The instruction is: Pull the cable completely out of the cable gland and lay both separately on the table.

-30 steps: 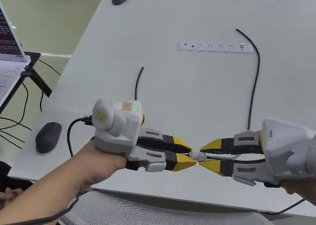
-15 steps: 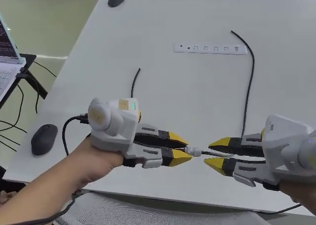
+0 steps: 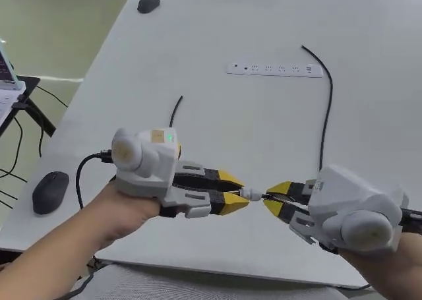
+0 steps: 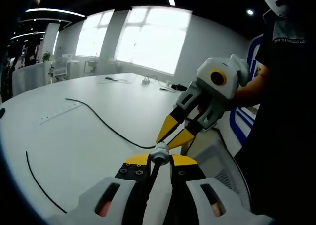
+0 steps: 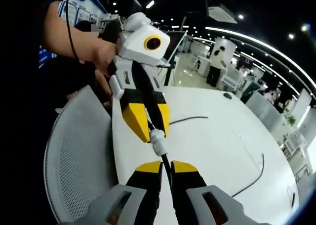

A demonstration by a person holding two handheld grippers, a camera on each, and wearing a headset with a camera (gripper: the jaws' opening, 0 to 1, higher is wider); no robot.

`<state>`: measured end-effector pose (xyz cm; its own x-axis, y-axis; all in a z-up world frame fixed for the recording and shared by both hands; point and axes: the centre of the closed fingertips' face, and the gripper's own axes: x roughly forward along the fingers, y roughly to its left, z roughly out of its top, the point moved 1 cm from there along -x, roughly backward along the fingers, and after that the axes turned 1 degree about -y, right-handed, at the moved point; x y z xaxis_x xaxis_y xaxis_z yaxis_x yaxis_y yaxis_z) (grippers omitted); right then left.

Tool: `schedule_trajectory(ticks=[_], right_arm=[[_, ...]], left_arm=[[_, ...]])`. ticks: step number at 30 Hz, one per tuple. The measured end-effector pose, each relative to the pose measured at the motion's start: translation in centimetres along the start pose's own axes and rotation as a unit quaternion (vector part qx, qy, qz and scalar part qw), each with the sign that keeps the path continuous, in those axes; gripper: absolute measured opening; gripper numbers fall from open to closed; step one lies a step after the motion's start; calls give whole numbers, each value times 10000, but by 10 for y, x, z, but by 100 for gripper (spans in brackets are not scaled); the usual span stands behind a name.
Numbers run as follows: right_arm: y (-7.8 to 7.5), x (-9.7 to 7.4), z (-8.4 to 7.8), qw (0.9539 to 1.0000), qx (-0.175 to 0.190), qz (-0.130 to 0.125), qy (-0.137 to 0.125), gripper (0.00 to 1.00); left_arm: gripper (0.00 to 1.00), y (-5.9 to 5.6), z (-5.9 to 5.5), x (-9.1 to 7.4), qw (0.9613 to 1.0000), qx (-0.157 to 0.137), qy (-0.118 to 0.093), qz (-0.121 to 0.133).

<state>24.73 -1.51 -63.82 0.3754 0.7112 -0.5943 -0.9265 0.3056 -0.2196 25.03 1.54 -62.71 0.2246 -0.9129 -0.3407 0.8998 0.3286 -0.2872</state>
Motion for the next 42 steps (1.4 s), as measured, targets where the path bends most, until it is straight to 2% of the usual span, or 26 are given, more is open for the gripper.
schedule_trajectory(ticks=[9,13,16,25,29,42], right_arm=[[-10,4,3,9998,-181,-15,-23,1],[-13,4,3,9999,-126,-49,-46,0],[-17,4,5,9999,72,-75,-48,0],[-20,8,2,10000,71,-29,-23,0],[-24,9,-3,9998,170,-60,57,0],[-41,7,-24,9959,848,-261,148,0]], left_arm=[[15,4,7,4,10000,5,-63,44],[15,7,7,4,9999,-21,-93,62],[15,9,11,4,9999,-26,-135,73],[15,12,12,5,9998,49,-90,154],[15,15,11,4,9997,76,-68,243],[15,18,11,-5,9991,-7,-127,402]])
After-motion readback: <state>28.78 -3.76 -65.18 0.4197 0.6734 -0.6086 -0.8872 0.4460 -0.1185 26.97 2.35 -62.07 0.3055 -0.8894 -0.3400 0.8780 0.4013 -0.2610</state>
